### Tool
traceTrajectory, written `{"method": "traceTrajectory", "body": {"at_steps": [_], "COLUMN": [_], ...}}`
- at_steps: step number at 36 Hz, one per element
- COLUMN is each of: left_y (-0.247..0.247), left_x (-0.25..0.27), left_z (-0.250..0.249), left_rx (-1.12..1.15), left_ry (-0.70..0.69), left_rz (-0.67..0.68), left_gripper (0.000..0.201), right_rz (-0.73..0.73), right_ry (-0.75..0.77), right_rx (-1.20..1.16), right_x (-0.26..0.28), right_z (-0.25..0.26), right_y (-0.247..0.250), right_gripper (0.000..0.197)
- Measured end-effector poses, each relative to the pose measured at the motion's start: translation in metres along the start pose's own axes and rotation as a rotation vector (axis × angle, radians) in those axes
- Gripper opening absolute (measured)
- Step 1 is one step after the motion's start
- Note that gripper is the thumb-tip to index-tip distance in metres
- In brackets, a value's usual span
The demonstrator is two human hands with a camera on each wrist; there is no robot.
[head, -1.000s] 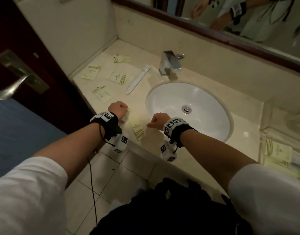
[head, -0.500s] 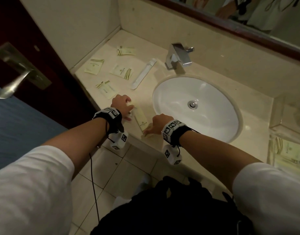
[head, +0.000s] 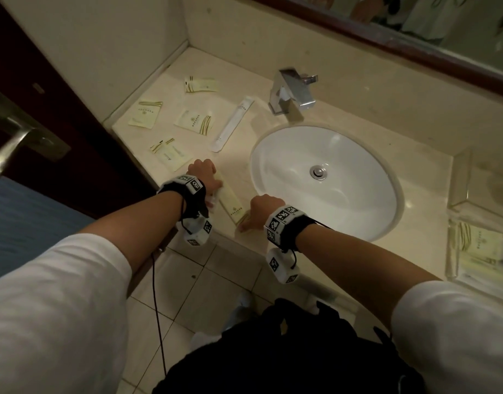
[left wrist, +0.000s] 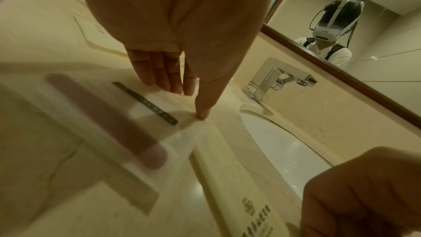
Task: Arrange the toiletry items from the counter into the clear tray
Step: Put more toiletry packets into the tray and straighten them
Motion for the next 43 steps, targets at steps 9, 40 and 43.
{"method": "traceTrajectory", "body": {"at_steps": [9, 40, 43], "left_y": [0.006, 0.003, -0.005], "left_x": [-0.008, -0.001, 0.005], "left_z": [-0.013, -0.075, -0.089], "left_rx": [0.027, 0.942, 0.994], "left_ry": [-0.003, 0.01, -0.009], "left_rz": [0.12, 0.133, 0.138], "left_gripper": [0.03, 0.026, 0.026], "right_rz": [0.001, -0.118, -0.177], "right_ry": [-0.041, -0.154, -0.236], "right_rx": [-0.069, -1.067, -1.238], "right_x": [0.0, 0.024, 0.038], "right_z": [-0.005, -0.091, -0.109], "right_y": [-0.001, -0.032, -0.036], "right_gripper": [0.057, 0.007, 0.011]}}
Point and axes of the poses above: each hand's wrist, its own x-axis away from the middle knuckle, its own y-axis out of the back of the hand, z = x × y, the point moved 2 cm from there along -x, towards the middle knuckle, and after that the axes turned 15 degrees about x, right-handed, at the moved point
